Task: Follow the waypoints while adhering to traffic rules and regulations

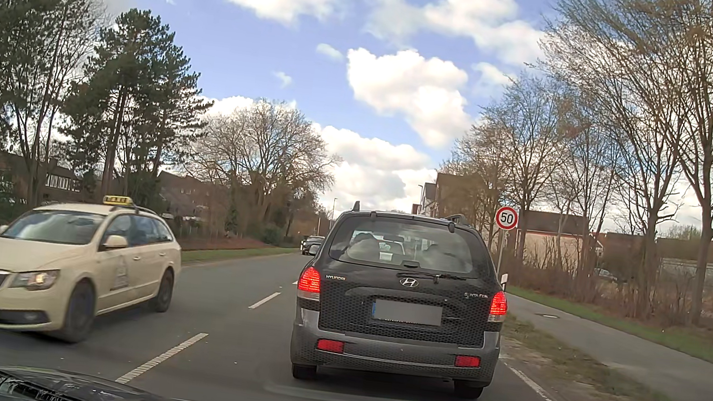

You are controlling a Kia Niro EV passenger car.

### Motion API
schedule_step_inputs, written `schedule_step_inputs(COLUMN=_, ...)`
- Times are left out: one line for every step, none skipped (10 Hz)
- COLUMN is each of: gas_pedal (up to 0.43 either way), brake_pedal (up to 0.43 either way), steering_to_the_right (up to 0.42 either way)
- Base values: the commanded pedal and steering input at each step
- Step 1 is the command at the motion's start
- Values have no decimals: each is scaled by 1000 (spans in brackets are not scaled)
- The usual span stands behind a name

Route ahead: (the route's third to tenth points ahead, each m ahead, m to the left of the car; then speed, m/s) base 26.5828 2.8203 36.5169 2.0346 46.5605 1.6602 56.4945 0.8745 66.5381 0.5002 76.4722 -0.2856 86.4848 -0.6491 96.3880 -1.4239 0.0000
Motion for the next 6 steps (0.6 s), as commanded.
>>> schedule_step_inputs(gas_pedal=0, brake_pedal=220, steering_to_the_right=0)
schedule_step_inputs(gas_pedal=0, brake_pedal=220, steering_to_the_right=0)
schedule_step_inputs(gas_pedal=0, brake_pedal=220, steering_to_the_right=0)
schedule_step_inputs(gas_pedal=0, brake_pedal=220, steering_to_the_right=0)
schedule_step_inputs(gas_pedal=0, brake_pedal=220, steering_to_the_right=0)
schedule_step_inputs(gas_pedal=0, brake_pedal=220, steering_to_the_right=0)
